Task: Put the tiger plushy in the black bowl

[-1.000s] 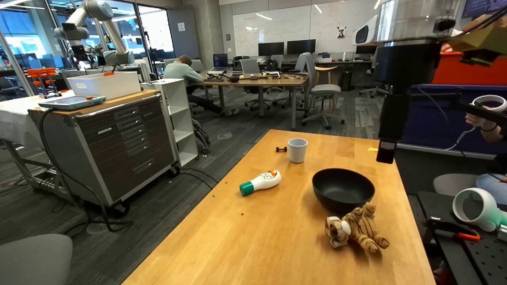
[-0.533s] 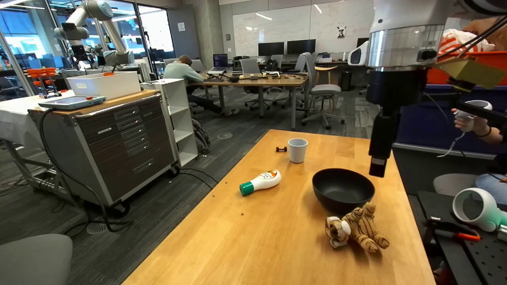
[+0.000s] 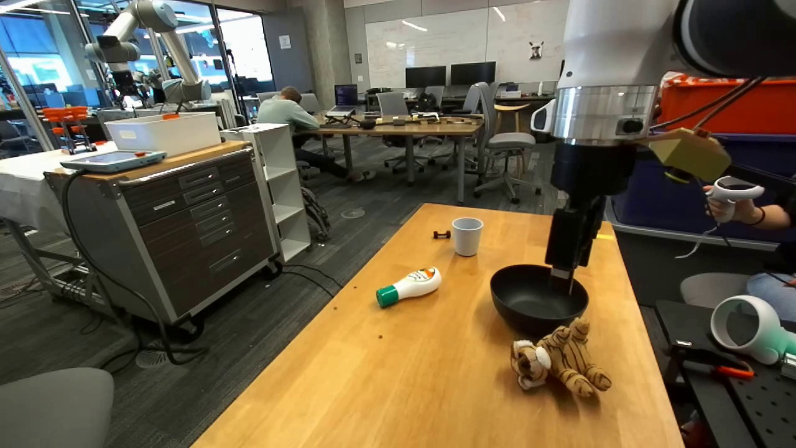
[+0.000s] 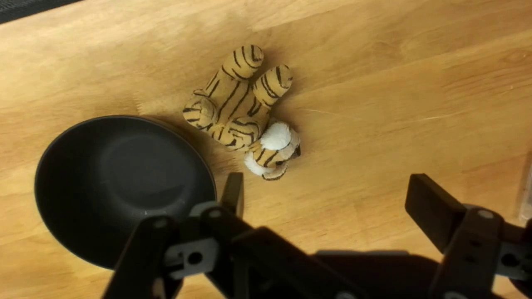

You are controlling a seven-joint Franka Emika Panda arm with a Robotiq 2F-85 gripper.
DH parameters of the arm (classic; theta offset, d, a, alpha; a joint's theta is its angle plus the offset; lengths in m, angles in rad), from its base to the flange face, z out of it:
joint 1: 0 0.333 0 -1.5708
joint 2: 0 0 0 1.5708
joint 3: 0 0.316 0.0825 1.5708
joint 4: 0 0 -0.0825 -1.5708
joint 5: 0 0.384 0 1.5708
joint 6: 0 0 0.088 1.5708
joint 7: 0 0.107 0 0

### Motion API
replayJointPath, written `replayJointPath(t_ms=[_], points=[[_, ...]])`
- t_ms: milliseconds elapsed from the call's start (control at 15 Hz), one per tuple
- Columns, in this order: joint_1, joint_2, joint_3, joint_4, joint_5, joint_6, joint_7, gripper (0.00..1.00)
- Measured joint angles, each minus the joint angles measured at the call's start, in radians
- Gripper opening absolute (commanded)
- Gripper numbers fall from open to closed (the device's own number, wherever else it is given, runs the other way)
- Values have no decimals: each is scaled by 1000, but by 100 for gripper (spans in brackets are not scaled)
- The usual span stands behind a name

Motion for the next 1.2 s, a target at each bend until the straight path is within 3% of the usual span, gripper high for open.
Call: replayJointPath(t_ms=[533,1200], points=[[-7,110,-1,-5,-8,102,0,100],[-34,207,-33,-9,-61,125,1,100]])
